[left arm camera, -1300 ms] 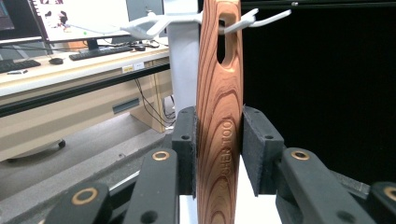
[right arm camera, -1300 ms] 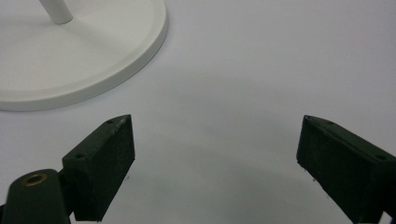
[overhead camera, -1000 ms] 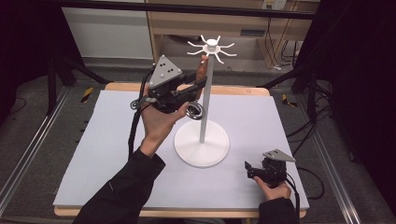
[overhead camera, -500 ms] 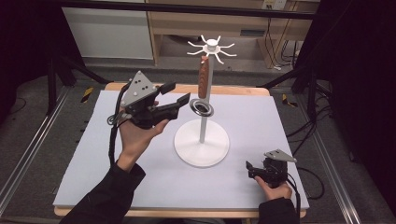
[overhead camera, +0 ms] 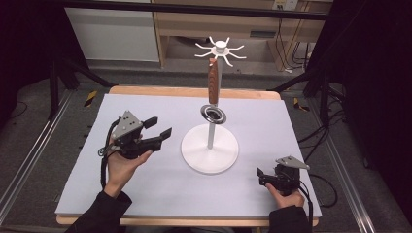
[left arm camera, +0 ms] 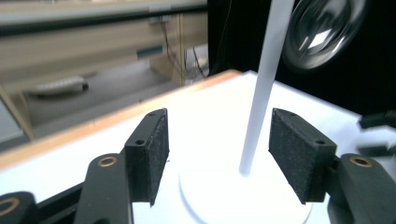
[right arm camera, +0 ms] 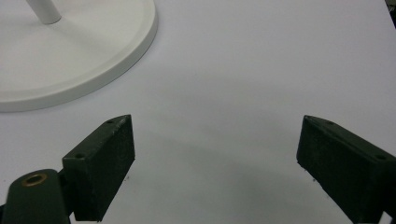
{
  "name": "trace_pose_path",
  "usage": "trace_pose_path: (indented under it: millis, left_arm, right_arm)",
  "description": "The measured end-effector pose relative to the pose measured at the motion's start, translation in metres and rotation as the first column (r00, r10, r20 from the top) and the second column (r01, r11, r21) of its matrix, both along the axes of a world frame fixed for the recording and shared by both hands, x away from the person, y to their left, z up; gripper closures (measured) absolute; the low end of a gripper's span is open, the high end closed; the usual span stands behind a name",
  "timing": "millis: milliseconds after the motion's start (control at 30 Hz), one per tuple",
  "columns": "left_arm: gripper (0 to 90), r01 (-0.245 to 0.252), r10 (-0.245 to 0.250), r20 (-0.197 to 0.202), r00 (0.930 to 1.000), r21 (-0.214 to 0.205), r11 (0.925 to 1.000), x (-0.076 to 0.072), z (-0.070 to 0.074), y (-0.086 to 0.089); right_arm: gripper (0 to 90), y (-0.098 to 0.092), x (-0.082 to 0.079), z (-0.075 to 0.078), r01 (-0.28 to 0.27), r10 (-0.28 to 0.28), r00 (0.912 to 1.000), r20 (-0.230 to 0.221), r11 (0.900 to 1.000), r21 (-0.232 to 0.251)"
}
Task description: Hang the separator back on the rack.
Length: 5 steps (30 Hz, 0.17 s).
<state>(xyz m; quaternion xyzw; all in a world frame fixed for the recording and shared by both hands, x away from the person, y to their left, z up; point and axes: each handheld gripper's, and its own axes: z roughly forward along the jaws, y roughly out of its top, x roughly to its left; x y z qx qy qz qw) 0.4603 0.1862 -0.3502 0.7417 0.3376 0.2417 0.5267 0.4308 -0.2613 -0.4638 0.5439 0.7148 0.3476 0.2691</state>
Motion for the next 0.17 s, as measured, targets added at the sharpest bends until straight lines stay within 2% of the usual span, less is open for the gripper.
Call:
trace_pose_path:
  millis: [167]
  left_arm:
    - [35.8,-0.035,0.04,-0.084,0.9956,0.066,0.9972,0.001,-0.043,0.018]
  right_arm:
    - [11.8,-0.002,0.0,-0.001,0.002,-0.002,1.0,0.0,1.0,-0.002]
